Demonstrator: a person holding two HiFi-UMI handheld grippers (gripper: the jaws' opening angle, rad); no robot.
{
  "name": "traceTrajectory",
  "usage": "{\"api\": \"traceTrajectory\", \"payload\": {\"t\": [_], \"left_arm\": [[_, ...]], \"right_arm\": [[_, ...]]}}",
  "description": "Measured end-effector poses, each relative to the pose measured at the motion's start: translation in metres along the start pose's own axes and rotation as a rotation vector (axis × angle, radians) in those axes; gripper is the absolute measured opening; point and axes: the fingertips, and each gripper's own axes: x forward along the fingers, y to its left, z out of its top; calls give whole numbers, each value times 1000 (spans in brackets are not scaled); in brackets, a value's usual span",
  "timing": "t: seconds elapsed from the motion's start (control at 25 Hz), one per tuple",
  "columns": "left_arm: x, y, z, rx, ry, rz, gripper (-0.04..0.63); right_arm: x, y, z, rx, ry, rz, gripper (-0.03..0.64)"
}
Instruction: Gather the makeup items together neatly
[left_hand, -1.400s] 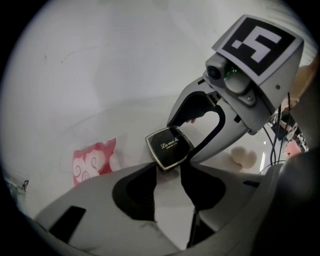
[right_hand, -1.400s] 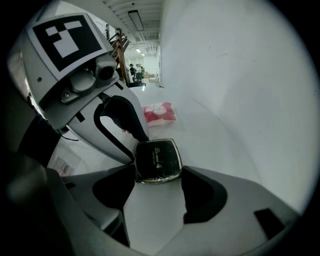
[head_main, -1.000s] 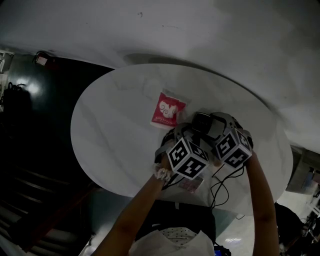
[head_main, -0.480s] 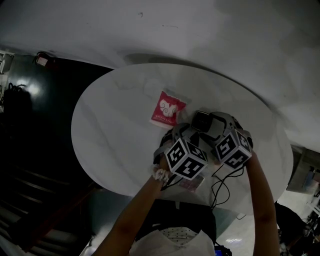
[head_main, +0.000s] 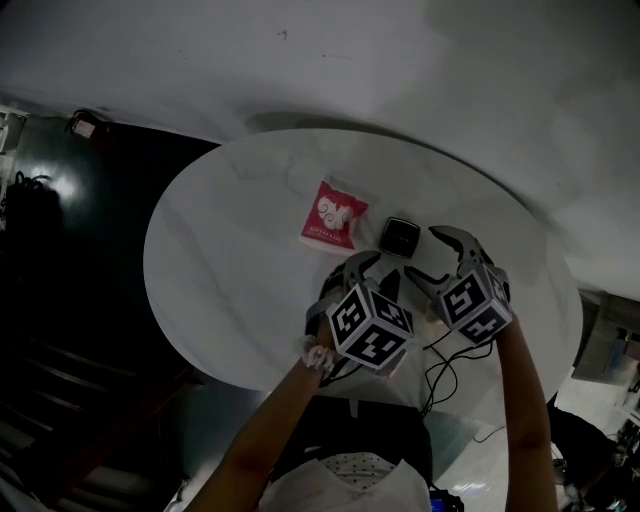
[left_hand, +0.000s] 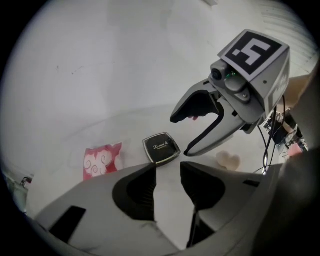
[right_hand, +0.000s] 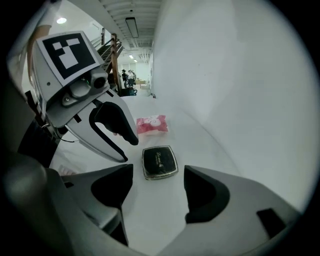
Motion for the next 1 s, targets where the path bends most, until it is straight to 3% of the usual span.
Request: {"api": "traceTrajectory", "payload": {"t": [0.52, 1.0], "left_arm": [[-41, -32, -14, 60, -40, -28, 190], [-63, -72, -62, 113, -5, -91, 190]], "right_arm": [[-47, 57, 1, 35, -26, -28, 341], [-51, 147, -30, 113, 9, 55, 341]]}}
